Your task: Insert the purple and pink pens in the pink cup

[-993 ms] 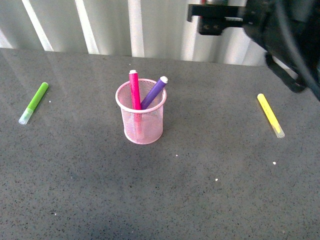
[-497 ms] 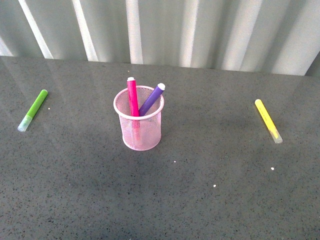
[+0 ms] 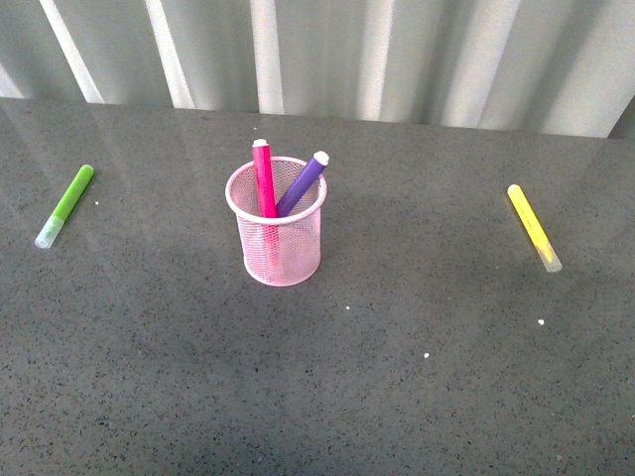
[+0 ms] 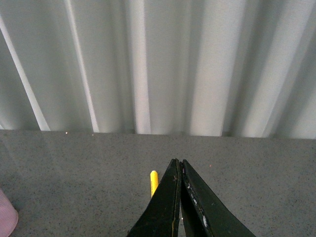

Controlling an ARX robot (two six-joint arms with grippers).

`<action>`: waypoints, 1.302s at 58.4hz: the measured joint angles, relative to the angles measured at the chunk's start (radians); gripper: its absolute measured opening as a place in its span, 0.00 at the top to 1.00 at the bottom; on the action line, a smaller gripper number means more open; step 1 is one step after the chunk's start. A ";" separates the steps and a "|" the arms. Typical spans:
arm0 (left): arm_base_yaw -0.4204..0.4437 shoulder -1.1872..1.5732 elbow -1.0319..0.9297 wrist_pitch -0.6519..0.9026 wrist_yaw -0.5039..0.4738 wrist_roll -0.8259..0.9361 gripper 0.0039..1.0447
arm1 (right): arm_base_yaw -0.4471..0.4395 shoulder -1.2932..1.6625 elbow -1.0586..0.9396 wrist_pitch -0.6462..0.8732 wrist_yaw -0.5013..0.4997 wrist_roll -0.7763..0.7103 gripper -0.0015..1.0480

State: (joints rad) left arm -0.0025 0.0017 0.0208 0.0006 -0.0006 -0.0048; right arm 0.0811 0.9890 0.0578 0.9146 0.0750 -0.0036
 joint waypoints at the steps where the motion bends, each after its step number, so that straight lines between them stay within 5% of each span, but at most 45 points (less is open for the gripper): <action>1: 0.000 0.000 0.000 0.000 0.000 0.000 0.06 | -0.016 -0.017 -0.004 -0.014 -0.024 0.000 0.97; 10: 0.000 0.000 0.000 0.000 0.000 0.000 0.06 | -0.077 -0.143 -0.029 -0.113 -0.069 0.000 0.97; 44: 0.000 0.000 0.000 0.000 0.000 0.000 0.06 | -0.079 -0.572 -0.041 -0.498 -0.073 0.000 0.97; 76: 0.000 0.000 0.000 0.000 0.000 0.000 0.06 | -0.079 -0.771 -0.041 -0.693 -0.073 0.000 0.97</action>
State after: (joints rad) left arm -0.0025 0.0017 0.0208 0.0006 -0.0006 -0.0044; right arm 0.0025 0.2180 0.0170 0.2214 0.0017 -0.0032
